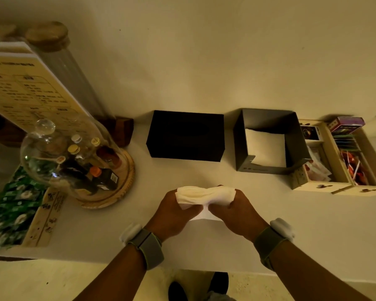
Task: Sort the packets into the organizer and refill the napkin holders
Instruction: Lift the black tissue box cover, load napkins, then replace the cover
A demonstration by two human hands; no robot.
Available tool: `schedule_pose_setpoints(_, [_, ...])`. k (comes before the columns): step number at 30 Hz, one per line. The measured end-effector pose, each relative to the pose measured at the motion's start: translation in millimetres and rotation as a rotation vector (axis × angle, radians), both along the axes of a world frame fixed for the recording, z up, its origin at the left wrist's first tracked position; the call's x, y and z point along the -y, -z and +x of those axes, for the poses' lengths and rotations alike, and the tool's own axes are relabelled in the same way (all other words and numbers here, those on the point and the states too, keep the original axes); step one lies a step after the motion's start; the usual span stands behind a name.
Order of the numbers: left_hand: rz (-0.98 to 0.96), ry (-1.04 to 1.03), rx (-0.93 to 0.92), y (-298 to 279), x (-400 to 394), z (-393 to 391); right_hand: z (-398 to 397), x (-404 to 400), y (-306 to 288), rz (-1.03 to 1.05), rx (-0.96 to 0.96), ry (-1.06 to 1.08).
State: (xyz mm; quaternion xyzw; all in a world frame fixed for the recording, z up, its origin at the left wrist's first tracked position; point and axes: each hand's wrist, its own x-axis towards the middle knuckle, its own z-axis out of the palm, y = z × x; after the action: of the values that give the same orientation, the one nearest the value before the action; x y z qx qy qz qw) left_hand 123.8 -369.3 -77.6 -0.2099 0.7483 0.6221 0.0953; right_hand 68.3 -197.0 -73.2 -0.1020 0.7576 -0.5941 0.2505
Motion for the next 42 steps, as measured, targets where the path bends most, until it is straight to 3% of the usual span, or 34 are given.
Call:
schedule_pose_setpoints(9, [0.113,0.186,0.011,-14.6,-70.9,-31.4,-9.7,-89.9,-15.4,0.074,0.125,0.217])
schedule_pose_setpoints(15, [0.02,0.259,0.132,-6.3,-131.9,-46.0,-4.2,-161.9,-12.1,0.175,0.231,0.328])
schedule_pose_setpoints(21, [-0.088,0.281,0.164,1.3,-176.7,-62.0,-11.8,-213.4,-2.2,0.375,0.2,0.338])
schedule_pose_setpoints(27, [-0.251,0.235,0.172,3.0,-189.5,-73.5,-29.4,-223.0,5.7,0.622,0.063,0.3])
schedule_pose_setpoints(34, [-0.493,0.305,0.107,-1.6,-191.4,-69.1,-26.0,-218.5,0.2,0.73,-0.048,0.342])
schedule_pose_setpoints(38, [-0.471,0.223,0.093,-6.5,-165.4,-61.7,-16.8,-191.2,-13.5,0.678,-0.229,0.283])
schedule_pose_setpoints(42, [-0.422,0.091,0.061,-13.5,-109.3,-51.4,-11.8,-144.7,-21.5,0.522,-0.252,0.182])
